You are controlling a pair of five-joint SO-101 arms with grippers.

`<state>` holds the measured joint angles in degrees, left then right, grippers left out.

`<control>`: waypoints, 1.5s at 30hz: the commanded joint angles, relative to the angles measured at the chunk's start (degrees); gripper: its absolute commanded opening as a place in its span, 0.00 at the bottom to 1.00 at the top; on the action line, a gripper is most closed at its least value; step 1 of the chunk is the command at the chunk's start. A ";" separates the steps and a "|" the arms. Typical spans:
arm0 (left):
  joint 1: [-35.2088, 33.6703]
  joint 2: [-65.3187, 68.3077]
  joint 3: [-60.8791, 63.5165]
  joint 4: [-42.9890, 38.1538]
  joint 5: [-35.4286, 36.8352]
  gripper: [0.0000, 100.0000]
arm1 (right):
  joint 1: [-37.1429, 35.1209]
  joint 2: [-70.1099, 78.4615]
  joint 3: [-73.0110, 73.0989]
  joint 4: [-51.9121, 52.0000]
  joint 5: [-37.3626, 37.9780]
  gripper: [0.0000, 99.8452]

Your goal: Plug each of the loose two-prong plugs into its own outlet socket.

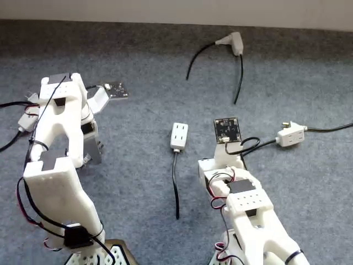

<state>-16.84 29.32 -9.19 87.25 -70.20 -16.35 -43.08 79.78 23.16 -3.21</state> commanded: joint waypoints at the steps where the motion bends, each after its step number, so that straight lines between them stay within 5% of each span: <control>1: 1.01 0.40 -2.07 1.05 -0.70 0.33 | 0.48 -0.75 -0.31 -1.19 0.62 0.26; 20: 0.31 0.84 -1.63 2.46 -0.35 0.32 | 0.48 -0.75 -0.31 -1.19 0.53 0.26; 30: -2.77 0.92 -1.54 2.29 -0.18 0.14 | 0.48 -0.75 -0.31 -1.19 0.53 0.26; 45: -2.51 4.26 -1.10 2.20 10.29 0.14 | 0.48 -0.75 -0.31 -1.19 0.53 0.26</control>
<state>-19.12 35.03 -9.89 89.27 -62.64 -16.35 -43.08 79.78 23.16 -3.21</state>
